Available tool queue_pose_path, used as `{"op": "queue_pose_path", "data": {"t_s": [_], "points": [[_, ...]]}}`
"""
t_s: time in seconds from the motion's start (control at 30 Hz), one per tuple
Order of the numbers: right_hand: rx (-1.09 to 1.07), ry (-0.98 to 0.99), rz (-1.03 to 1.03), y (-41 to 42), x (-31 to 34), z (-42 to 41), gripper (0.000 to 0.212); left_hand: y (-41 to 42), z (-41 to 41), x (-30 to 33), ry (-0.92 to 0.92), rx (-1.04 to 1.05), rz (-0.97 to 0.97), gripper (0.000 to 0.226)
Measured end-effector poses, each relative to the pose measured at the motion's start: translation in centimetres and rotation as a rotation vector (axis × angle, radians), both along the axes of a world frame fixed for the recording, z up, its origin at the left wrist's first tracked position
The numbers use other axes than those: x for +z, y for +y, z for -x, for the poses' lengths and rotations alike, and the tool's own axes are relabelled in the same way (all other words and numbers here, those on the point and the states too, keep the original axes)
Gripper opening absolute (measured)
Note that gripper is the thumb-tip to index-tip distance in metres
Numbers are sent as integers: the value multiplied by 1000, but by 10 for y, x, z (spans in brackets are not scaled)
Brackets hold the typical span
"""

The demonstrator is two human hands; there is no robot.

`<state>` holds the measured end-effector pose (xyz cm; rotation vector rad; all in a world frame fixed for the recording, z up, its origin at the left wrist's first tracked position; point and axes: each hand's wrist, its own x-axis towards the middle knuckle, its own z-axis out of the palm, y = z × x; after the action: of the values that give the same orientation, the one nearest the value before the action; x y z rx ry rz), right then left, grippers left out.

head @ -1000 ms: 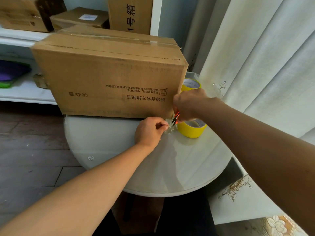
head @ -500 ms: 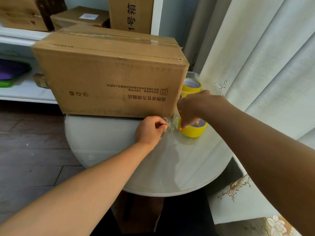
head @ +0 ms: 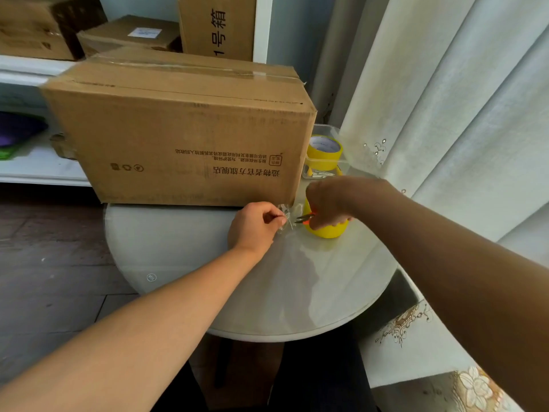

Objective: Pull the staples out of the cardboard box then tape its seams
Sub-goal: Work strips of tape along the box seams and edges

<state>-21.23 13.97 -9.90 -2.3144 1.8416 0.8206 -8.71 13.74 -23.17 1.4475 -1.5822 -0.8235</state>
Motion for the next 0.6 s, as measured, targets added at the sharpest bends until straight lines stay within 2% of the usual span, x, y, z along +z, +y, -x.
{"op": "queue_pose_path", "data": {"t_s": [0.13,0.23,0.6], "points": [[81,44,130,-6,19,-7,24,3,1,-3,14,-4,48,9],[98,108,171,-10,19,-16,32,3,1,-7,19,-1,62,8],[131,215,51,-19,7,-34,51,3,1,-9,27,11,67,8]]}}
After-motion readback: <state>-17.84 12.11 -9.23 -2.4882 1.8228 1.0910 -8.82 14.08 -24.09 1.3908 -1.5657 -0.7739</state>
